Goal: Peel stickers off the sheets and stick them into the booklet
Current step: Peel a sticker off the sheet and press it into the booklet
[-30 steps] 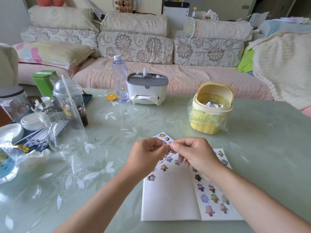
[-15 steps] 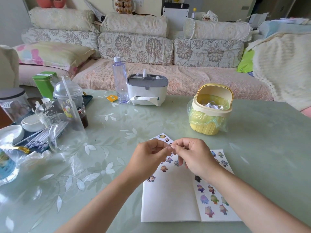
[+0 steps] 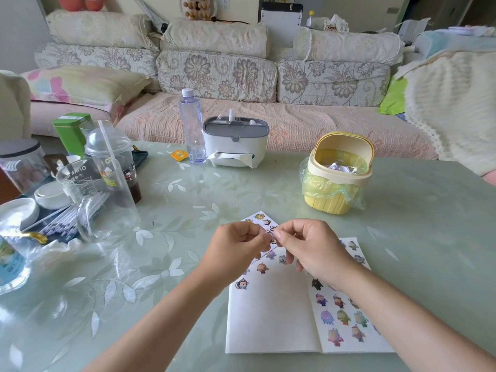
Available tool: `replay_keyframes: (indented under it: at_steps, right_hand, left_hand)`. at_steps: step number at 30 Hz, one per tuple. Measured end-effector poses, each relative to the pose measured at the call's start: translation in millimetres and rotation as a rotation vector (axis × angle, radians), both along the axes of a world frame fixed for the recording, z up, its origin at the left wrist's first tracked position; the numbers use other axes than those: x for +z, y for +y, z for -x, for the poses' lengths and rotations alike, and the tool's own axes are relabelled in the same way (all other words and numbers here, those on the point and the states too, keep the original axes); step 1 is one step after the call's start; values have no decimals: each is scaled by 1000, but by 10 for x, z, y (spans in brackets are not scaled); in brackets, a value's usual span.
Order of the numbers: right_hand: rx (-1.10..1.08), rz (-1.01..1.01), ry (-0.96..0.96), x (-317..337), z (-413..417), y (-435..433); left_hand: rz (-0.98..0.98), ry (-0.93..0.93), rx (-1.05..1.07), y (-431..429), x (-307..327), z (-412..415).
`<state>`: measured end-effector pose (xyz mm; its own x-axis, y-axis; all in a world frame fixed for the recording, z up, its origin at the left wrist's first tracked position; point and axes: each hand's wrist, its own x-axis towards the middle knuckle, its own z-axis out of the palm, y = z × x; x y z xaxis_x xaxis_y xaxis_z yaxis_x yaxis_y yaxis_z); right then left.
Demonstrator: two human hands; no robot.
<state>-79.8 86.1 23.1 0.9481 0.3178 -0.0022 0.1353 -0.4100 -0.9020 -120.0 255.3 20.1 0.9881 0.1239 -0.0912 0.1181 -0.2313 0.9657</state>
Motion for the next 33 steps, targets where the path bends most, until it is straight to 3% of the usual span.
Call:
replay_keyframes:
  at_steps: [6,21,24,28,33]
  right_hand:
    - [17,74,-127,-29,55,28]
    - [-50,36,-155,-42,51,52]
    - [-83,-9,-132,-13,64,65]
    - [-118,-42,-118,3,81,90]
    - [-146,-12,-184,-7,95,86]
  left_hand:
    - [55,-4,37,-68,-5,25]
    - [61,-28,100,-142,27,49]
    - [-60,-151,186,-157,29,78]
    - [-496,-420,234,-145,-24,88]
    - [-392,-360,171,-182,-1,96]
